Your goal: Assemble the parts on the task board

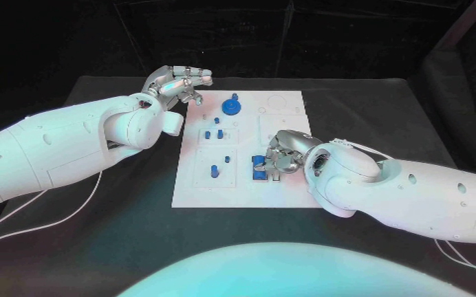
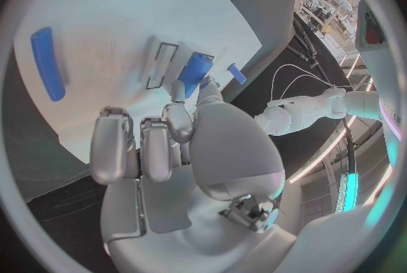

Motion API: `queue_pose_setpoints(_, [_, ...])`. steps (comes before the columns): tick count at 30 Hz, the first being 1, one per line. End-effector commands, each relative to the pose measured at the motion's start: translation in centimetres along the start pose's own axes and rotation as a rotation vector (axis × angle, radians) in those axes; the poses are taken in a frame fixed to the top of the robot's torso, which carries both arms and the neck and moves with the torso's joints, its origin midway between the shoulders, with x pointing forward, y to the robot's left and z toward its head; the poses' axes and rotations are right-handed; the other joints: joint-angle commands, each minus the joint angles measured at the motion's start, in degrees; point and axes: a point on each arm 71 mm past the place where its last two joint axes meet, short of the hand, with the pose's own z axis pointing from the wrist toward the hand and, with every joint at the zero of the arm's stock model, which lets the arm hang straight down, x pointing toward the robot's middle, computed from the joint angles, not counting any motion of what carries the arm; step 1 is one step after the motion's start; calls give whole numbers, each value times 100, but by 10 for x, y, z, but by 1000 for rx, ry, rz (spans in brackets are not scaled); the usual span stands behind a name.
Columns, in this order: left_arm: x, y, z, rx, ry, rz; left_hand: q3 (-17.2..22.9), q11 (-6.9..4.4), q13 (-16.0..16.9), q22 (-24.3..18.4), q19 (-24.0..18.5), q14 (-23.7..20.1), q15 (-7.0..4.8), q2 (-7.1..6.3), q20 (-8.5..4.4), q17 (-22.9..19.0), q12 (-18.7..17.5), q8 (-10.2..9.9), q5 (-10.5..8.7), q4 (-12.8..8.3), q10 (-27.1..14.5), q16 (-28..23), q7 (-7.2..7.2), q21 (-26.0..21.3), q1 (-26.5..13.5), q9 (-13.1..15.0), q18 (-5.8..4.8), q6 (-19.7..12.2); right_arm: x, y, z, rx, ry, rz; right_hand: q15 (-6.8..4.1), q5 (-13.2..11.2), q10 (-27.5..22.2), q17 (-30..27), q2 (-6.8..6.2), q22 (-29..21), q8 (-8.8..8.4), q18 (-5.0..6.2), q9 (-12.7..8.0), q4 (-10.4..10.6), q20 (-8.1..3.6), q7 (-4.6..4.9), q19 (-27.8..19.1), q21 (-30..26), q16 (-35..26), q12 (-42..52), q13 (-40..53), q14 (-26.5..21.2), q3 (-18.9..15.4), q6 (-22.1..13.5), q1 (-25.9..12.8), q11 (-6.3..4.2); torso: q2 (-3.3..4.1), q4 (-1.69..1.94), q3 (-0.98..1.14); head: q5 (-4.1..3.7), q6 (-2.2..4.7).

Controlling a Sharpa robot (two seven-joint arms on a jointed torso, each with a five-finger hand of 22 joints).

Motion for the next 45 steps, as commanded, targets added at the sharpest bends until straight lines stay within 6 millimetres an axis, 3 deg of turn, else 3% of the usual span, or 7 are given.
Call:
queue_pose_setpoints(1, [1,-1,0,4,10,-5,-22,6,8,-9,-11,-5,30,31,39,-7,40,22,9,3,-42,29,4,-34,-28,-6,93,-49,-6,0,-4,-41,-53,37,-31,117,36,202,3,-6,-32,-117,-11,-13,-33,34,11,23,14,-13,-12,356,-41,-47,37,25,0,-9,7,-15,12])
queue_pose_setpoints(5, [0,-1,0,3,7,-4,-22,6,8,-9,-11,-5,30,31,39,-7,40,22,9,3,-42,29,4,-34,-28,-6,93,-49,-13,-9,-11,-46,-99,111,19,509,-19,225,-18,-25,-202,-115,-75,99,3,114,-1,11,23,-102,-64,358,-175,-250,-76,93,-4,-20,10,-27,17])
queue_pose_setpoints(15, [-1,-1,-1,3,5,-4,-22,6,8,-9,-11,-5,30,31,39,-7,40,22,9,3,-42,29,4,-34,-28,-6,93,-49,-36,-50,-29,72,-85,148,71,541,-108,225,20,-36,-381,-111,-149,199,56,181,-12,3,19,-269,-185,354,-256,-388,-84,151,2,-25,-1,-173,61])
queue_pose_setpoints(20, [0,-1,-1,5,7,-4,-22,6,8,-9,-11,-5,30,31,39,-7,40,22,9,3,-42,29,4,-34,-28,-6,93,-49,-41,-69,-33,102,-55,92,88,692,-165,246,7,-42,-449,-108,-179,146,77,198,-21,-3,26,-380,-264,355,-275,-358,60,167,0,-83,3,-229,68])
queue_pose_setpoints(24, [1,-1,0,5,10,-5,-22,6,8,-9,-11,-5,30,31,39,-7,40,22,9,3,-42,29,4,-34,-28,-6,93,-49,-42,-78,-33,117,-47,34,88,745,-161,253,13,-35,-447,-108,-178,157,81,188,-21,-1,29,-386,-265,356,-294,-298,73,162,6,-125,27,-239,71])
queue_pose_setpoints(34, [0,-1,-1,6,8,-5,-22,6,8,-9,-11,-5,30,31,39,-7,40,22,9,3,-42,29,4,-34,-28,-6,93,-49,-39,-86,-33,164,-12,-74,59,499,-147,210,-25,-53,-389,-103,-133,279,62,135,-31,-14,-4,-416,-280,344,-436,-114,-20,122,-6,-76,5,-309,31])
queue_pose_setpoints(45, [-1,-1,-1,5,6,-4,-22,6,8,-9,-11,-5,30,31,39,-7,40,22,9,3,-42,29,4,-34,-28,-6,93,-49,-32,-84,-33,171,35,-110,43,390,-142,204,-67,-53,-336,-103,-84,332,48,108,-33,-18,-13,-425,-281,342,-503,-50,-67,101,-1,-90,1,-326,13])
